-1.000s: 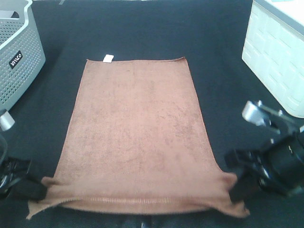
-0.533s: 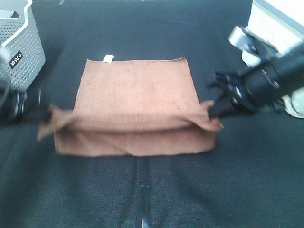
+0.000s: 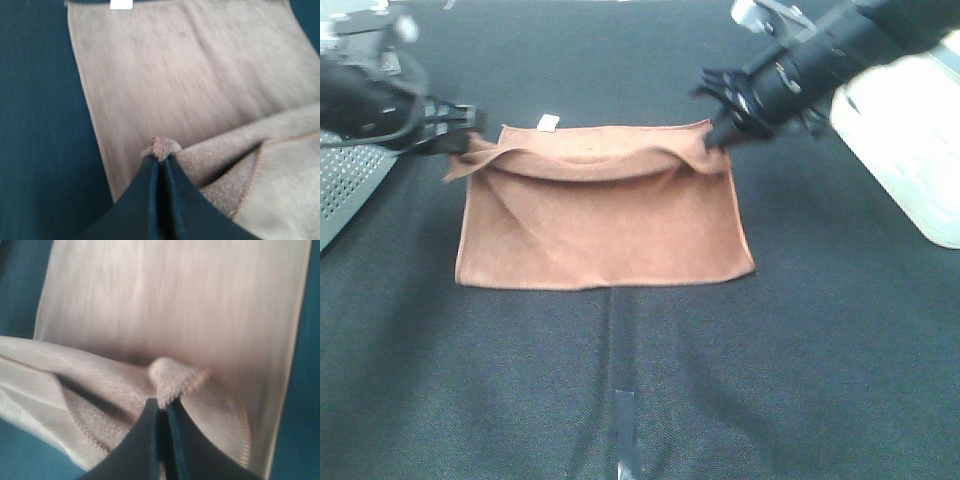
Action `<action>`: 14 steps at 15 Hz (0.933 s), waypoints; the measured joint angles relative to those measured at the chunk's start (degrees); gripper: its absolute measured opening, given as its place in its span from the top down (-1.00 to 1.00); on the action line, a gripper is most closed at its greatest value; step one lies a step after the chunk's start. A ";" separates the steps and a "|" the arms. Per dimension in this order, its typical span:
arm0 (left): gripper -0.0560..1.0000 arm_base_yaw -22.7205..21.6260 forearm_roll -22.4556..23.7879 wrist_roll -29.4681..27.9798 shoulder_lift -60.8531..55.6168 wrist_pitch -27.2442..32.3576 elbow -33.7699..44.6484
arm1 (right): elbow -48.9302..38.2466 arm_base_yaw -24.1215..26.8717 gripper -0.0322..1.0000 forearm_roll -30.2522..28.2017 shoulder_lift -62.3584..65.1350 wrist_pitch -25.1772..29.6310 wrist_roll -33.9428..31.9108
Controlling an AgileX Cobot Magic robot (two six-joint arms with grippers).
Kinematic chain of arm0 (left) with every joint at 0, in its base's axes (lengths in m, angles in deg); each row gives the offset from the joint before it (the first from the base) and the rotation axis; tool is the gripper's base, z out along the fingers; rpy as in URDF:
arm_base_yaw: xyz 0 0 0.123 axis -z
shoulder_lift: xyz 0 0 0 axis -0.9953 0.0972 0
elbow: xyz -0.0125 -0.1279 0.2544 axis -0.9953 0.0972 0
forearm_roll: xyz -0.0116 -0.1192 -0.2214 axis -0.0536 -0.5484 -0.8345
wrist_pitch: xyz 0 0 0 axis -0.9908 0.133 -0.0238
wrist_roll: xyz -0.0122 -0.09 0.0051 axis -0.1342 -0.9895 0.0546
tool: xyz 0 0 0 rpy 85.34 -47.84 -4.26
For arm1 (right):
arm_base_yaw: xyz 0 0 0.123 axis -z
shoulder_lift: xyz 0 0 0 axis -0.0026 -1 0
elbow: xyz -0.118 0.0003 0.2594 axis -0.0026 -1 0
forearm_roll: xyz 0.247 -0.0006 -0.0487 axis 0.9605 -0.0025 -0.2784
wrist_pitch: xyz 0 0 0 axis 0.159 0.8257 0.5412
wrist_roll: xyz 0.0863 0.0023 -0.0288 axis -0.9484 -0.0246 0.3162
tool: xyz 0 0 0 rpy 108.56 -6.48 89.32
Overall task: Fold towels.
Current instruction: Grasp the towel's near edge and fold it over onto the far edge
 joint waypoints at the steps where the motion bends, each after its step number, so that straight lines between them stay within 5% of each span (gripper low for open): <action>1: 0.89 0.00 0.52 -0.06 3.32 0.00 -3.78 | 5.21 0.00 0.94 -1.32 -3.27 0.34 -0.46; 8: 0.89 0.00 2.29 -0.06 20.45 -4.41 -28.53 | 33.35 0.00 0.94 -18.33 -19.94 0.86 -10.77; 14: 0.89 -0.11 6.19 -0.06 30.31 -7.56 -36.55 | 37.36 0.57 0.94 -20.11 -27.16 -4.13 -11.80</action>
